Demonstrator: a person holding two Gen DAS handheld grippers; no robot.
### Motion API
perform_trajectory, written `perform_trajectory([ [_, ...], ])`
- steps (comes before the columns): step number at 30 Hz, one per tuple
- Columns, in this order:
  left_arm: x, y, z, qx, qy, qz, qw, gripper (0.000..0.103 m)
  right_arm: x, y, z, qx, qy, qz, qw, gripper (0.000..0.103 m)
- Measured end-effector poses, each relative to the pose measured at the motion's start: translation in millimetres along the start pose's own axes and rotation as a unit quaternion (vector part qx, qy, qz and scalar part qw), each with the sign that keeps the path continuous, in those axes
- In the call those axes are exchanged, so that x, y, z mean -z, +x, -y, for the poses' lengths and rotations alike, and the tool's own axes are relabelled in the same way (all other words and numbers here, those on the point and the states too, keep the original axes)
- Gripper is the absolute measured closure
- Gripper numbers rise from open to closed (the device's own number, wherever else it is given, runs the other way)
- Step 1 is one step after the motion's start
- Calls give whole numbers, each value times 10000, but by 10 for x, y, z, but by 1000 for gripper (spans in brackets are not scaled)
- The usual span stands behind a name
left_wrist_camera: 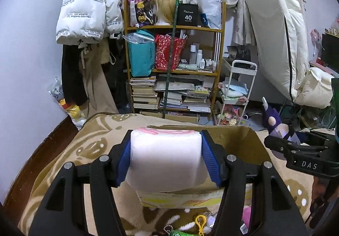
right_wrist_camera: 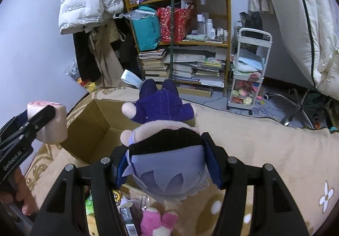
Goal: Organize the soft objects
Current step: 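Drop pink cylinder plush into box with left tool while right tool drops doll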
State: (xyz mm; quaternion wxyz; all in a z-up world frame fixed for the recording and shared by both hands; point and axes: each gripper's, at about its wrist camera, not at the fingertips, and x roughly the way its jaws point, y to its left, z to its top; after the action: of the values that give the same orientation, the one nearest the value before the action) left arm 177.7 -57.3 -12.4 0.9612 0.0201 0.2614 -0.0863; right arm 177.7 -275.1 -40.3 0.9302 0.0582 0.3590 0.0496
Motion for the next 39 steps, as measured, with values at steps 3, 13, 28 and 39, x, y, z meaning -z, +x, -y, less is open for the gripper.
perform_trajectory([
  [3, 46, 124, 51, -11, 107, -66, 9999, 42, 17, 103, -14, -72, -21, 2, 10000, 38],
  [13, 169, 385, 65, 183, 118, -461, 9987, 40, 66, 268, -85, -207, -65, -85, 9997, 38],
  [28, 236, 593, 130, 284, 199, -739, 9967, 35, 182, 369, -128, -168, -326, -255, 9990, 37],
  [39, 245, 531, 28, 102, 62, -734, 9972, 17, 226, 368, -76, -347, -122, -349, 9987, 33],
])
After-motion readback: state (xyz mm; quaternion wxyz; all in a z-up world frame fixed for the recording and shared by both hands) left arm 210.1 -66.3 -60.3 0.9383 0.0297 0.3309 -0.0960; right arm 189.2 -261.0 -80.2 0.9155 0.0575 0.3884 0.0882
